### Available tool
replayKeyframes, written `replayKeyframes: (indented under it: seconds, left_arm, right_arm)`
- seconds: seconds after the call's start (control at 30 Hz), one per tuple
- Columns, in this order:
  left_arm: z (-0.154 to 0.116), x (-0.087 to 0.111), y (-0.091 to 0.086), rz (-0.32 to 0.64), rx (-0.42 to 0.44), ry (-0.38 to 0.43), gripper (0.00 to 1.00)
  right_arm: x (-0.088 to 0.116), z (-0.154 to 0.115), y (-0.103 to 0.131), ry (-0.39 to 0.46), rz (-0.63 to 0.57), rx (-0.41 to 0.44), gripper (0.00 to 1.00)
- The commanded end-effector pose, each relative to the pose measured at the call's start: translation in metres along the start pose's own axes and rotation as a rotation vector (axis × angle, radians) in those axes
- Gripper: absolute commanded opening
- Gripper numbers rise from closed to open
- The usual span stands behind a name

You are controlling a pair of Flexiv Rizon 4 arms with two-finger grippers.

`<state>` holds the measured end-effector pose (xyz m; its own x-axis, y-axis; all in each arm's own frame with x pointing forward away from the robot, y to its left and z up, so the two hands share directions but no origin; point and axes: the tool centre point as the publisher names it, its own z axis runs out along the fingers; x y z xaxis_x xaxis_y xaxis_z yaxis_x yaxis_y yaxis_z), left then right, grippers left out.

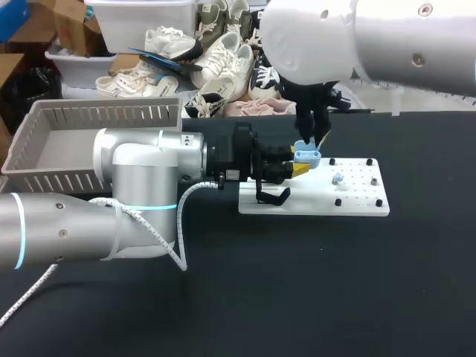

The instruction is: Pick up each earbud case from the left stands, insert the matching earbuds, close the lid, and place the case in the box.

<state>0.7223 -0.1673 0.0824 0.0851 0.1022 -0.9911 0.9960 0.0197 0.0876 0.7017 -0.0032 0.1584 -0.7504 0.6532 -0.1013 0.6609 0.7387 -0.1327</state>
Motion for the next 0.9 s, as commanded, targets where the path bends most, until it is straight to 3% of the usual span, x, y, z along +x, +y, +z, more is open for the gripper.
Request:
replayKeyframes:
  seconds: [0.03, 0.9]
  left_arm:
    - [0.000, 0.000, -0.002, 0.001, -0.006, 0.000, 0.00]
    - [0.000, 0.000, -0.002, 0.001, -0.006, 0.000, 0.00]
  right_arm:
    - [0.002, 0.004, 0.006, 0.001, 0.006, 0.036, 0.00]
    - [0.004, 0.019, 0.005, -0.018, 0.020, 0.029, 0.00]
